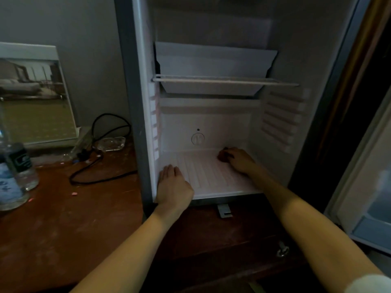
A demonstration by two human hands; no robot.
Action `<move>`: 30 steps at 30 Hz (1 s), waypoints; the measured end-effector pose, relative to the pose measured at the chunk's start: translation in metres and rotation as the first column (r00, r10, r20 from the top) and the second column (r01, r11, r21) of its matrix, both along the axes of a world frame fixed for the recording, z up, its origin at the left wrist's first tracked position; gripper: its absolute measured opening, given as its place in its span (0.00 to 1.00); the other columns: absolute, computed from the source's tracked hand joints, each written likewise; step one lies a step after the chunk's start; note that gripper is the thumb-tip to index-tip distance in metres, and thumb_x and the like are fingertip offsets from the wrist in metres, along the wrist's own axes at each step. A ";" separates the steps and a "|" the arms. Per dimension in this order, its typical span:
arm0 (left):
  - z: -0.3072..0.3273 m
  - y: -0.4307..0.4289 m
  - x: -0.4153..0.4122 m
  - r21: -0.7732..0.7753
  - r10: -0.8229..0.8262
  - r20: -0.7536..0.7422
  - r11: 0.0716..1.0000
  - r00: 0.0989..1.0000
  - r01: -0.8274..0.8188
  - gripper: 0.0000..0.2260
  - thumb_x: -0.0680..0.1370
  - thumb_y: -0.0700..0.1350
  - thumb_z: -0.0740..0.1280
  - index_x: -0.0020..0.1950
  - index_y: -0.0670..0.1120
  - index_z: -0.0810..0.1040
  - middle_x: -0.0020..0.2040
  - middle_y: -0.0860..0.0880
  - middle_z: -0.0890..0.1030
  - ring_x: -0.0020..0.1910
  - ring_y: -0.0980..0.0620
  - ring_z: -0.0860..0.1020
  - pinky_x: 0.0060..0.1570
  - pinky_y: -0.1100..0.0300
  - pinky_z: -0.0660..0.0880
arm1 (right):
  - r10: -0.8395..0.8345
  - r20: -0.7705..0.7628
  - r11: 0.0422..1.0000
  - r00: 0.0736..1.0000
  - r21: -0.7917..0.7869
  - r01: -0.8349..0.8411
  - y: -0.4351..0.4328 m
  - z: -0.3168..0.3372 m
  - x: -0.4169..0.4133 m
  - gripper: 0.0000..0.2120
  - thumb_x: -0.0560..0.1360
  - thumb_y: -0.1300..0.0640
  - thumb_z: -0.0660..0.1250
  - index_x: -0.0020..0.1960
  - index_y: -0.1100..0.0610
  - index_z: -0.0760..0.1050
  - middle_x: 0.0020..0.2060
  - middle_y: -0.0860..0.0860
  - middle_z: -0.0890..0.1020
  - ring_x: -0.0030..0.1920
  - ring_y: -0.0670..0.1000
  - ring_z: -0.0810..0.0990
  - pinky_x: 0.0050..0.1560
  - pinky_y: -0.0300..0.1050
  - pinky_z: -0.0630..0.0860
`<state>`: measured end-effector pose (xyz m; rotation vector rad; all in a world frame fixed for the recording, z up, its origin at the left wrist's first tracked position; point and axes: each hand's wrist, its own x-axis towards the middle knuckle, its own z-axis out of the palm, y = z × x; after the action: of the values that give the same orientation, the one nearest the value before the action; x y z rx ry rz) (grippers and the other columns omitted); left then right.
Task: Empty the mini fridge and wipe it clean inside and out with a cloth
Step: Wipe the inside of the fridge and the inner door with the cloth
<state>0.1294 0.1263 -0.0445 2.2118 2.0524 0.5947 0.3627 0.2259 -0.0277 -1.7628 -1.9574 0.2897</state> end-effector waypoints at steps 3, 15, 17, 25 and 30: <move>0.001 -0.001 0.000 0.001 -0.004 0.005 1.000 1.000 0.004 0.26 0.82 0.44 0.52 0.78 0.38 0.52 0.79 0.40 0.53 0.77 0.44 0.52 0.76 0.54 0.47 | 0.041 0.002 0.999 0.999 0.014 -0.041 -0.027 -0.001 -0.003 0.15 0.81 0.60 0.59 0.66 0.57 0.76 0.66 0.55 0.75 0.65 0.56 0.74 0.61 0.36 0.63; 0.001 -0.004 0.002 0.015 0.010 0.004 1.000 1.000 -0.010 0.26 0.82 0.45 0.53 0.78 0.37 0.53 0.78 0.40 0.54 0.77 0.44 0.53 0.76 0.55 0.46 | 0.247 0.126 0.966 0.961 0.047 -0.254 -0.102 -0.013 0.001 0.17 0.81 0.62 0.60 0.69 0.57 0.72 0.67 0.54 0.73 0.65 0.55 0.71 0.60 0.36 0.61; 0.000 -0.003 0.002 0.019 0.011 0.002 1.000 1.000 -0.011 0.26 0.82 0.45 0.53 0.78 0.37 0.53 0.78 0.40 0.54 0.77 0.44 0.53 0.76 0.55 0.46 | 0.245 0.129 0.968 0.961 0.030 -0.251 -0.079 -0.011 0.000 0.17 0.80 0.63 0.60 0.68 0.58 0.73 0.68 0.55 0.73 0.65 0.55 0.71 0.62 0.37 0.62; -0.002 0.002 0.001 0.036 -0.001 0.001 0.999 1.000 0.001 0.26 0.81 0.45 0.53 0.78 0.37 0.53 0.78 0.40 0.53 0.77 0.44 0.52 0.76 0.55 0.45 | 0.168 0.114 0.983 0.979 0.050 -0.175 0.008 0.001 -0.038 0.16 0.80 0.64 0.58 0.64 0.60 0.77 0.65 0.56 0.76 0.65 0.57 0.74 0.66 0.40 0.64; -0.003 0.004 -0.001 0.033 0.000 -0.015 0.999 1.000 0.000 0.26 0.81 0.45 0.53 0.78 0.37 0.54 0.78 0.40 0.54 0.77 0.45 0.53 0.76 0.55 0.46 | 0.258 0.135 0.965 0.957 0.021 -0.263 -0.015 0.003 -0.066 0.15 0.79 0.64 0.58 0.62 0.61 0.78 0.62 0.59 0.78 0.61 0.60 0.76 0.63 0.49 0.70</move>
<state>0.1288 0.1302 -0.0473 2.2411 2.0648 0.6182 0.2970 0.2112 -0.0243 -1.5328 -2.2777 0.2269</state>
